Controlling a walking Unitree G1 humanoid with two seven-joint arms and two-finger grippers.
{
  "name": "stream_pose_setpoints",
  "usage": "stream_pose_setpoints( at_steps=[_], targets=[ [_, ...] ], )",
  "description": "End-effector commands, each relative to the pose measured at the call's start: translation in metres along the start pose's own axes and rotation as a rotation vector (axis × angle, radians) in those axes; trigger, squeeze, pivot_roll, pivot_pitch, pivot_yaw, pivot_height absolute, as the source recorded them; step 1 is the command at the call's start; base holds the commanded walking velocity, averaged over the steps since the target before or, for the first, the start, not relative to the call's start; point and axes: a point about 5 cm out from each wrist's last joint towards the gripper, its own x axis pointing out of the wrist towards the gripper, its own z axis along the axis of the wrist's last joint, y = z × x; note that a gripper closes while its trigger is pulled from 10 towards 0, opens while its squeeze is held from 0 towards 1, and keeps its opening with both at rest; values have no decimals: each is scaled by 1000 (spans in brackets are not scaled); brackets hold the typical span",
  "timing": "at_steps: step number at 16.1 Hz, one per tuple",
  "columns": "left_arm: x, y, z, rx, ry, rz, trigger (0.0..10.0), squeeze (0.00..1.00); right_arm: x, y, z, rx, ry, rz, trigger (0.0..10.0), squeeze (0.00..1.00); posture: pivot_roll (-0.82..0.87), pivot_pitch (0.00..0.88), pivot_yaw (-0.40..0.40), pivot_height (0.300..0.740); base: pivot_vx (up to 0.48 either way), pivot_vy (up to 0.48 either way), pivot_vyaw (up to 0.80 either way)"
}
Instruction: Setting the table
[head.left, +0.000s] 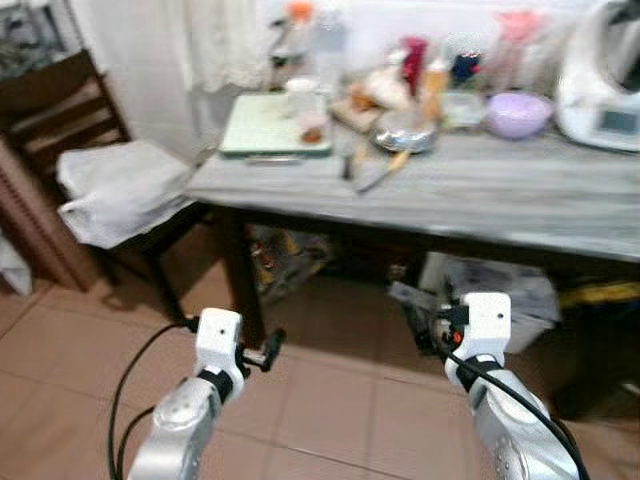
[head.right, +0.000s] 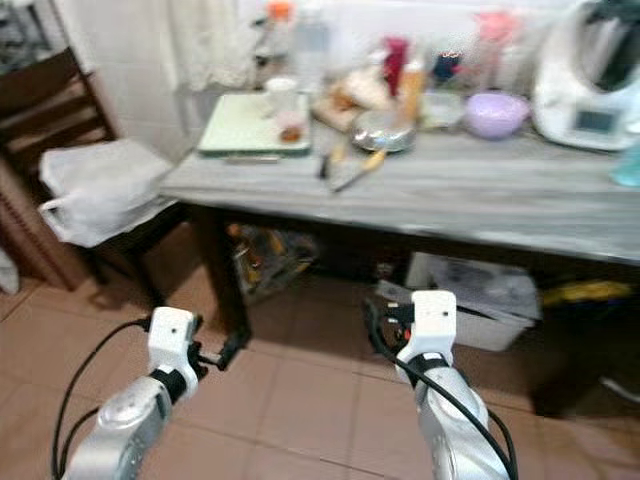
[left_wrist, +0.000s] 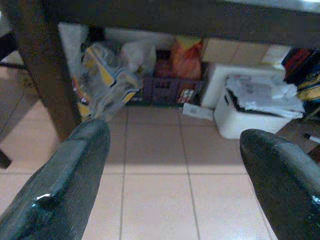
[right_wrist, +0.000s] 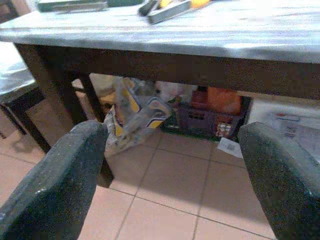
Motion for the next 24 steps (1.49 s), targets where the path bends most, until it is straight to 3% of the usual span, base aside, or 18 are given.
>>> stream_pose_setpoints(
  at_steps=[1,5,24],
  targets=[
    [2,-5,0,5,1,-16,10000,0,-2,-5,2,-4,-6,-19,10000,0,-68,0,34,740,0,-364,-425],
    [2,-5,0,9,7,-20,10000,0,-2,-5,2,-2,-6,-21,10000,0,-70,0,33,740,0,-365,-623],
    [2,-3,0,22,10,-8,10000,0,-1,-3,4,-7,-22,-8,10000,0,-64,0,37,740,0,-358,0]
  ],
)
